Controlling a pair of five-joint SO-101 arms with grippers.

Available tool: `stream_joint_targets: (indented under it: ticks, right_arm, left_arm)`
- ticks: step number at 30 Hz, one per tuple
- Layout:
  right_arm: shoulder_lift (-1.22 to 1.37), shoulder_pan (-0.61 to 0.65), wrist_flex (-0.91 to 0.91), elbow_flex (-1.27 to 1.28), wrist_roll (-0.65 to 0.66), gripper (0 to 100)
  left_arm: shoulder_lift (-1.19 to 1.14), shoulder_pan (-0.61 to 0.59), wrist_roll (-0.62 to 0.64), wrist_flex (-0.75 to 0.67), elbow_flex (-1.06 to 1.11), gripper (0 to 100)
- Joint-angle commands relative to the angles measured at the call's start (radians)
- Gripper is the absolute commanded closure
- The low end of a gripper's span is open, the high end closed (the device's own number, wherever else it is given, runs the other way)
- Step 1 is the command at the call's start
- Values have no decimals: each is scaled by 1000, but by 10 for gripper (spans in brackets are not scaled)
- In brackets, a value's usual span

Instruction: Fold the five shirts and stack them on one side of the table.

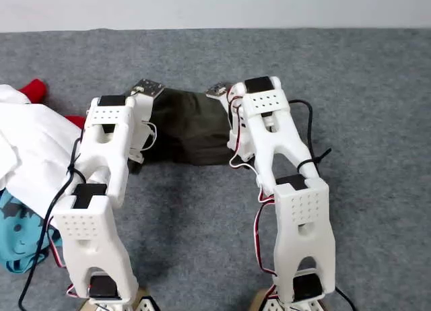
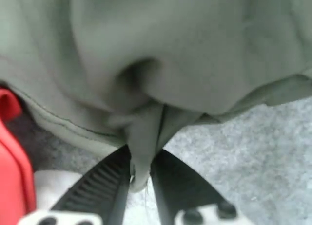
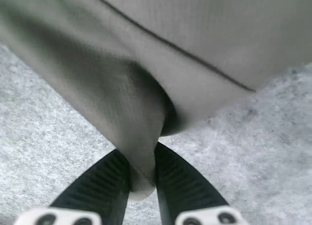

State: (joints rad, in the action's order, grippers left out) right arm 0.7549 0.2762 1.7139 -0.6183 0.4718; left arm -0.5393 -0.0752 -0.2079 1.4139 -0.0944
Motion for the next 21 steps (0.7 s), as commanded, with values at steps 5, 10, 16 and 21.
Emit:
stream_joint_targets:
  ticks: [5,10,16,21]
  right_arm:
    - [-277,-54,13,-35,-9,988]
    - [-478,-79,13,-35,-5,988]
    - [-684,-133,1,-35,48,988]
    - [-817,-213,-50,-35,89,988]
  left_arm:
    - [141,-5,12,170,-156,995]
    - [353,-8,12,204,-242,995]
    - [562,-8,8,204,-245,995]
    - [661,-8,6,196,-248,995]
